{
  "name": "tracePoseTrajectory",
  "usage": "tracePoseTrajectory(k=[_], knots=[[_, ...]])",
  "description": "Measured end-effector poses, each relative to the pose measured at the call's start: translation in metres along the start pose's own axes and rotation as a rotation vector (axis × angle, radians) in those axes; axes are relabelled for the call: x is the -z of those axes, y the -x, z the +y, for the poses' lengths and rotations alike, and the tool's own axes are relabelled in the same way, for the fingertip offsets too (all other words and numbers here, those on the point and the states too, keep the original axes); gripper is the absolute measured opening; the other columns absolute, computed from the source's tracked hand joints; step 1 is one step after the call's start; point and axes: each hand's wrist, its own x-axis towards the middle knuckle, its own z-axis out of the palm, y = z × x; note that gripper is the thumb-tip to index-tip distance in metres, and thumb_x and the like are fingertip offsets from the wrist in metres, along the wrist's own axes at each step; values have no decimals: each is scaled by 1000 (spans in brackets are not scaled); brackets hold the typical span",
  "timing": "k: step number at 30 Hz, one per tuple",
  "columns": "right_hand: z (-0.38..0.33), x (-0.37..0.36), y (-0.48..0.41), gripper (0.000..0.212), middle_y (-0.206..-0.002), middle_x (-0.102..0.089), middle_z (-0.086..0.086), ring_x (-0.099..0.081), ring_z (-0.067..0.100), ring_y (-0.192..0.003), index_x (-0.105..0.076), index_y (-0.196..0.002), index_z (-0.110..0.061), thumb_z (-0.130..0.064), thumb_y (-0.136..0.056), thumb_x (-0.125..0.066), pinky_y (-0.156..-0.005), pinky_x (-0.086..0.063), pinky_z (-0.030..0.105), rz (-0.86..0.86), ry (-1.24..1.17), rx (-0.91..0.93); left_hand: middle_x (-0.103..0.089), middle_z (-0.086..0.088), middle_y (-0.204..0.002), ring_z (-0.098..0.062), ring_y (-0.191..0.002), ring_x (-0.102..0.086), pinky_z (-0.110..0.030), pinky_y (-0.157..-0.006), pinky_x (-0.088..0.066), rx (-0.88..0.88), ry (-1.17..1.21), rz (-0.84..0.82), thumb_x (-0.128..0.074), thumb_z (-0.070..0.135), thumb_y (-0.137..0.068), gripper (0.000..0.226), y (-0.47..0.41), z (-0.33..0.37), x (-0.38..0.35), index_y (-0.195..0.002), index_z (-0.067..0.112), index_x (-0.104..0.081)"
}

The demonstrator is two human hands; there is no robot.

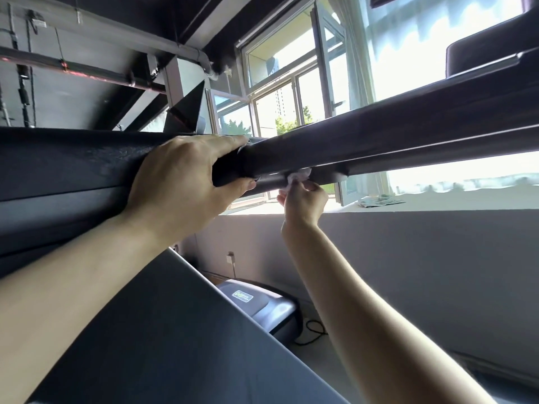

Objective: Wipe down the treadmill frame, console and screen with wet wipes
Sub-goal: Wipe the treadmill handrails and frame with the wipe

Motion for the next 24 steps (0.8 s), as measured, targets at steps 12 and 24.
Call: tracePoseTrajectory(k=[12,24], knots=[[-31,14,16,30,-65,-43,2,-43,17,-66,-46,-68,-20,-9,-96,-44,-93,-44,36,-216,-224,-270,-72,6,-127,-19,-115,-67,-28,-96,-47,18,-17,-11,-80,42,-82,55,-1,1,0,-134,28,-67],[-18,23,22,11,-80,-54,7,-54,22,-81,-48,-74,-17,-9,-78,-53,-101,-44,38,-473,-418,-354,-71,6,-128,-18,-117,-66,-28,-97,-46,20,-22,-15,-69,49,-79,59,-1,4,1,-134,28,-68]])
